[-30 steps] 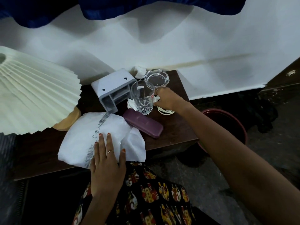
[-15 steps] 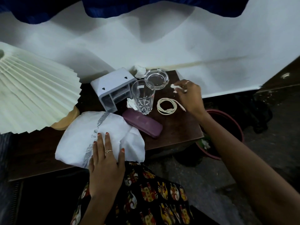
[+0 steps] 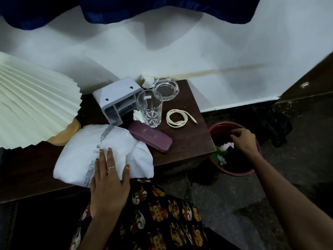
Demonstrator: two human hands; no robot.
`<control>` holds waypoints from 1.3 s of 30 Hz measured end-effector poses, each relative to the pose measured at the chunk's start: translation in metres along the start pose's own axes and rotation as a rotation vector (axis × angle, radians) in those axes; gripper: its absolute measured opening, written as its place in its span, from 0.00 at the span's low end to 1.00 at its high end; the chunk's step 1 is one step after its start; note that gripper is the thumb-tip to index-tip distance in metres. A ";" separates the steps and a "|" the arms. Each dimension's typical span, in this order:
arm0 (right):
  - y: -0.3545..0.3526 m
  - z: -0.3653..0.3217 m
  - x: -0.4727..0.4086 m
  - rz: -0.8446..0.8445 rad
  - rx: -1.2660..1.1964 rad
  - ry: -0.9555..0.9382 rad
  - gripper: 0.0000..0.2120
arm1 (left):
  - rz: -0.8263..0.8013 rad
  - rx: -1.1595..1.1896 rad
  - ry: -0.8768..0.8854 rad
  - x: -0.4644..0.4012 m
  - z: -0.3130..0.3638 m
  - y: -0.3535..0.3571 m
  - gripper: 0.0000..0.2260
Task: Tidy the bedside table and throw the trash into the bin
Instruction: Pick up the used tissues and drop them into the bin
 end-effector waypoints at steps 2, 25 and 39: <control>-0.008 -0.019 0.000 0.030 -0.015 -0.040 0.13 | 0.001 0.003 0.005 0.000 -0.001 0.000 0.31; 0.089 -0.337 0.175 -0.288 0.439 -0.665 0.15 | 0.025 -0.009 0.013 -0.002 -0.008 0.000 0.31; 0.107 -0.346 0.153 -0.255 0.510 -0.501 0.18 | 0.046 0.019 0.048 -0.003 -0.012 0.003 0.30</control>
Point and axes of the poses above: each hand's wrist, its own x-axis away from the middle knuckle, its own y-axis out of the palm, z = x × y, the point moved 6 cm from there along -x, towards the middle knuckle, and after that the axes turned 4 degrees about x, right-handed, at the moved point
